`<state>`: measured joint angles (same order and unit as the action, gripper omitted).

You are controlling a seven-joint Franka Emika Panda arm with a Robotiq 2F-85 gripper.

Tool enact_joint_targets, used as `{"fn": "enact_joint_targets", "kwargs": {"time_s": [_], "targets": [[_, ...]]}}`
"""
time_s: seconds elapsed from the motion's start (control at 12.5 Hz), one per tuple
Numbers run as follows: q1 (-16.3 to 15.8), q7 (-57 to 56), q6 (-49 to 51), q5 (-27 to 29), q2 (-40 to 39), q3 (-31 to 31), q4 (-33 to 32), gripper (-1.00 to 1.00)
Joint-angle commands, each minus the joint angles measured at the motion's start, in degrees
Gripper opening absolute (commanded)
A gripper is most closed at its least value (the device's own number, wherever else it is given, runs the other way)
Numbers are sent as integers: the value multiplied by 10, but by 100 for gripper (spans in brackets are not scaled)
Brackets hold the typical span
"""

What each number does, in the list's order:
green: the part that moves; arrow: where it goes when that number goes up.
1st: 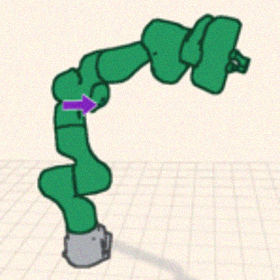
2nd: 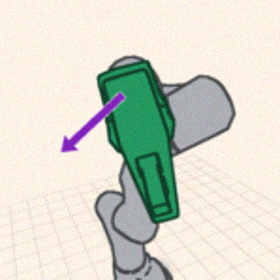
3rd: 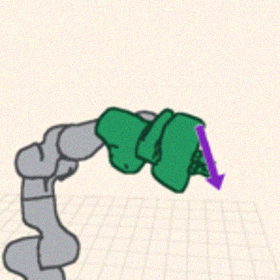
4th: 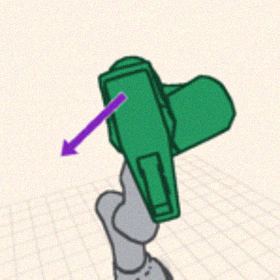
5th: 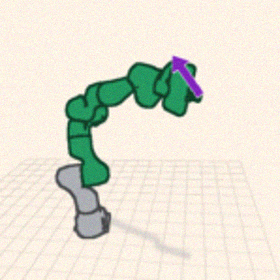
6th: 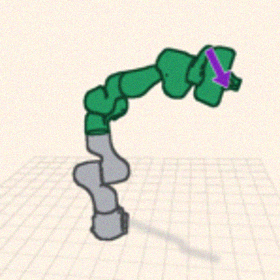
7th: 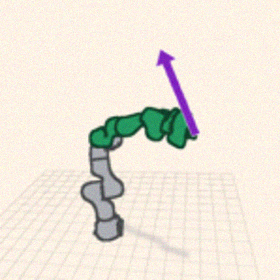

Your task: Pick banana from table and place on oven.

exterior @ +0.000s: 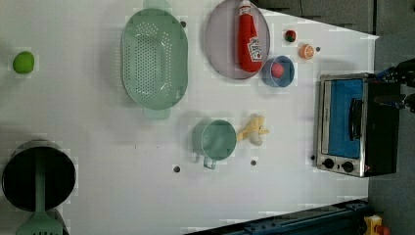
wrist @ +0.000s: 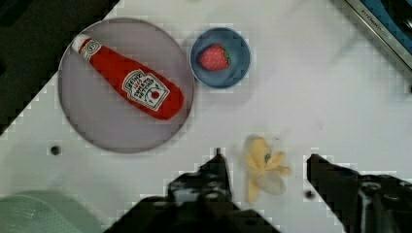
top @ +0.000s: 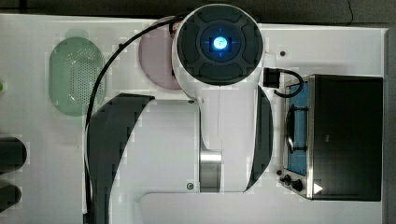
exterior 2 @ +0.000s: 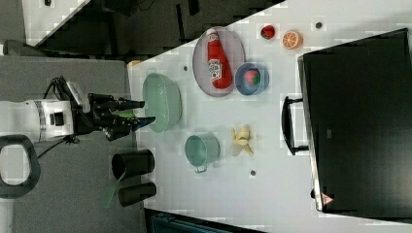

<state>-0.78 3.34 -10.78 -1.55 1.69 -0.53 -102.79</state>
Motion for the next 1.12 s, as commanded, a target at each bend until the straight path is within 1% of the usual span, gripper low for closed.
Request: {"fn": "enact_joint_targets", "kwargs": {"time_s": [0.08, 0.24, 0.4, 0.56, 0.8, 1.12], "targets": [[15, -33, 121, 6, 267, -15, -134, 58], [15, -33, 121, 6, 267, -15, -135, 99], [15, -33, 118, 6, 265, -14, -140, 100], [14, -33, 92, 6, 253, -11, -157, 100], [13, -33, 15, 6, 209, -3, -200, 100], [13, -33, -114, 6, 124, 8, -259, 100]]}}
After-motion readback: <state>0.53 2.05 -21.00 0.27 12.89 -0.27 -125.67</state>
